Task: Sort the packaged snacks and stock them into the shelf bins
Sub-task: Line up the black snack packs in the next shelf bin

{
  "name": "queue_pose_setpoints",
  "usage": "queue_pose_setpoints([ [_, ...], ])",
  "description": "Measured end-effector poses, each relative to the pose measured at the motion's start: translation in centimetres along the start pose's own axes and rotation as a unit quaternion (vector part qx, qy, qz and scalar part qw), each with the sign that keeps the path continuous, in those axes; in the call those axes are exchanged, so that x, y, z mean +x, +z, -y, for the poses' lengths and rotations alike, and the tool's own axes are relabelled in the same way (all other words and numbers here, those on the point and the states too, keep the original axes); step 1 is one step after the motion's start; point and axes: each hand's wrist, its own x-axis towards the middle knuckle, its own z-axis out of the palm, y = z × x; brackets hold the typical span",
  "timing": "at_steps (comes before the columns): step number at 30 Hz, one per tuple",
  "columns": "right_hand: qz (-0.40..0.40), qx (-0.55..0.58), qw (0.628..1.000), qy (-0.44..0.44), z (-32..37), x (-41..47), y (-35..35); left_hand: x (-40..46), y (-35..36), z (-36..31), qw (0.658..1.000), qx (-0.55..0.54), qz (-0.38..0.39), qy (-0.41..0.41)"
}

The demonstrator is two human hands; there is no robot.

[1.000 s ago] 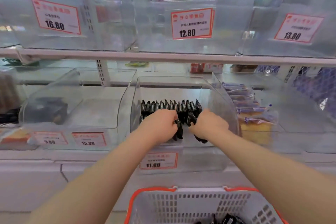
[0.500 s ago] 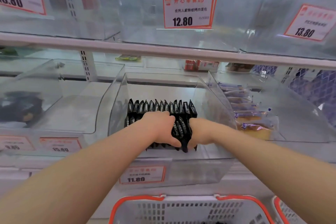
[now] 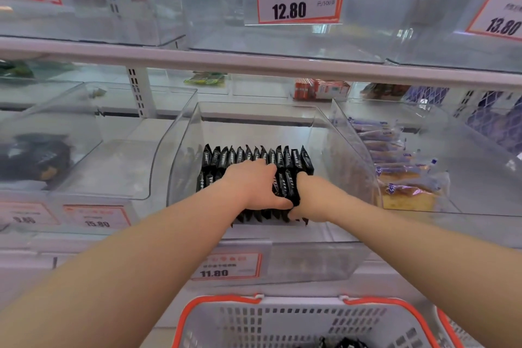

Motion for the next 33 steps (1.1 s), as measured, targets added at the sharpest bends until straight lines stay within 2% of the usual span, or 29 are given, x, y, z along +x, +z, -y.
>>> queue_pose_setpoints([
  [4,-0.074,-0.008,0.997,0.009,0.2,0.6,-1.4,0.1,0.4,-0.3,0.999,0.029,-0.033,-0.016],
  [7,-0.054,-0.022,0.998,-0.002,0.3,0.5,-0.6,0.1,0.3,-0.2,0.998,0.031,-0.043,-0.020],
  [10,-0.052,-0.045,0.997,-0.018,-0.1,0.6,0.5,-0.1,0.1,-0.1,1.000,0.015,-0.007,-0.014],
  [14,-0.031,-0.049,0.998,-0.018,-0.2,0.9,-0.1,-1.2,-0.7,0.1,0.997,0.051,0.054,0.022],
  [18,-0.013,-0.051,0.997,-0.062,-0.4,-0.9,-1.4,-3.5,-2.6,0.5,0.994,0.047,0.085,0.042],
  [23,-0.157,0.019,0.972,-0.174,-1.9,-8.2,-3.0,-7.8,-6.0,-1.2,0.983,0.061,-0.064,0.163],
  [26,-0.174,0.022,0.961,-0.215,-3.7,-13.3,-1.9,-10.7,-5.9,-3.9,0.959,0.074,-0.116,0.249],
  [29,-0.119,0.012,0.973,-0.196,-6.4,-16.0,1.7,-12.8,-3.0,-6.1,0.952,0.095,-0.063,0.284],
  [33,0.016,-0.025,0.992,-0.120,-10.4,-16.6,8.8,-13.7,3.1,-8.7,0.949,0.116,0.104,0.275],
])
